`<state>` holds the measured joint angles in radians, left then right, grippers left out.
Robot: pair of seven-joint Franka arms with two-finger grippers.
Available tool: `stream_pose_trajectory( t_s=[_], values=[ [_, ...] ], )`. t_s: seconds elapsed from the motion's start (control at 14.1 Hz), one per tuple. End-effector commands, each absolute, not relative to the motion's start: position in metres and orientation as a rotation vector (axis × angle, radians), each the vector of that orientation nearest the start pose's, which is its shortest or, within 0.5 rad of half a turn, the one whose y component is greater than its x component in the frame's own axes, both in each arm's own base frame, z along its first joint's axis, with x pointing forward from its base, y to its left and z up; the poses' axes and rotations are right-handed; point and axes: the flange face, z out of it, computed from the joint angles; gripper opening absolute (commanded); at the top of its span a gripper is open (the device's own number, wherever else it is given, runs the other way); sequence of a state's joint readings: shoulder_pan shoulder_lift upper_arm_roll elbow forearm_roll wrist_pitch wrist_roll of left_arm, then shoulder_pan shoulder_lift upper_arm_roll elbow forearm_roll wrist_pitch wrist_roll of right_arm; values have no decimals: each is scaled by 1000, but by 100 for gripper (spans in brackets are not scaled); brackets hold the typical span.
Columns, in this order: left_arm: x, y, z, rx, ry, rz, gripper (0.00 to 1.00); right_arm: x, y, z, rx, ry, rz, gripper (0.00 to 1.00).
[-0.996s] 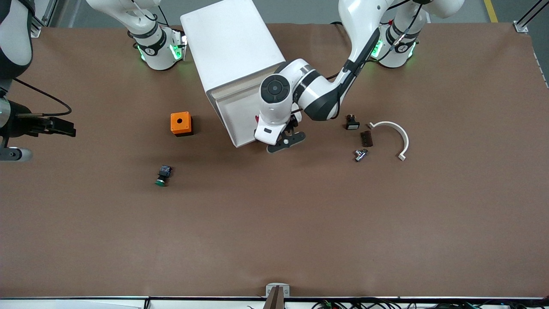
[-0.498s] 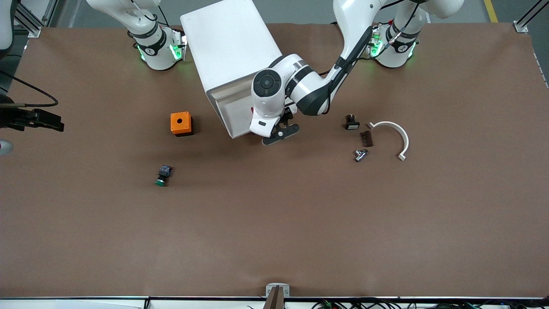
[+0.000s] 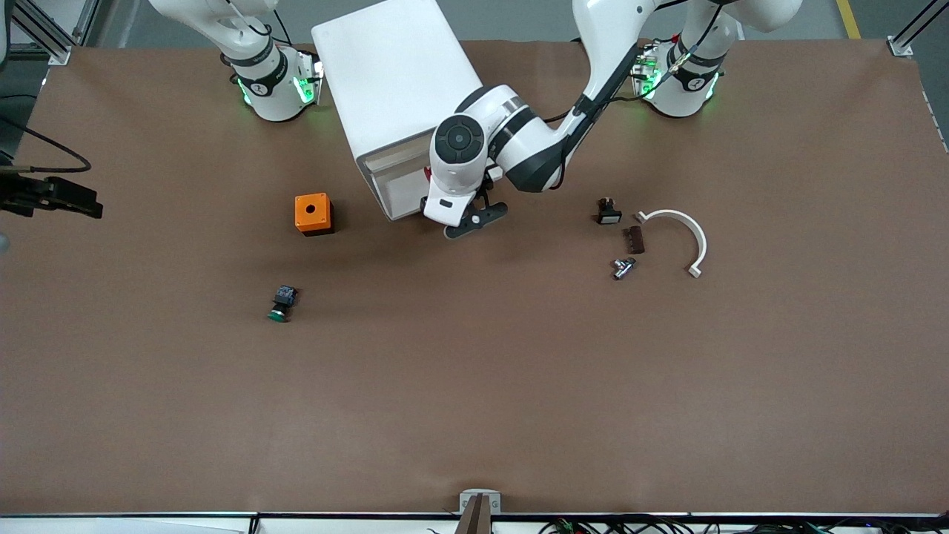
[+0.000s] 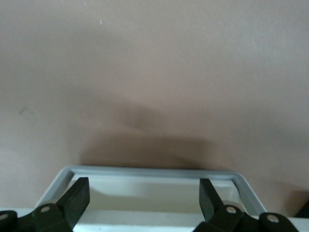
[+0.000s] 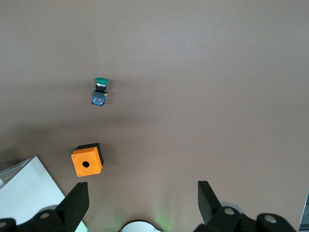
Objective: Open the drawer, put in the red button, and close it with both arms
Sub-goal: 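Push the drawer shut into the cabinet with the left gripper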
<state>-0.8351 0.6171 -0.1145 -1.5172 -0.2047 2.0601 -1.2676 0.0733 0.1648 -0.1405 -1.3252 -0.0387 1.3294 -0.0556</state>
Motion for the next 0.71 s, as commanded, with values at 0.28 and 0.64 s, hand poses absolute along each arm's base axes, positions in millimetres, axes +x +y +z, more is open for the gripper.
stream_pose_trajectory(
  t_s=[0.28,0.64],
  values=[
    [377,-581,297,-3072,-711,505,100,532,-49,642,-3062,41,177,100],
    [368,-587,291,-3055,-757,608,100,505,-50,635,-3065,42,58,100]
  ],
)
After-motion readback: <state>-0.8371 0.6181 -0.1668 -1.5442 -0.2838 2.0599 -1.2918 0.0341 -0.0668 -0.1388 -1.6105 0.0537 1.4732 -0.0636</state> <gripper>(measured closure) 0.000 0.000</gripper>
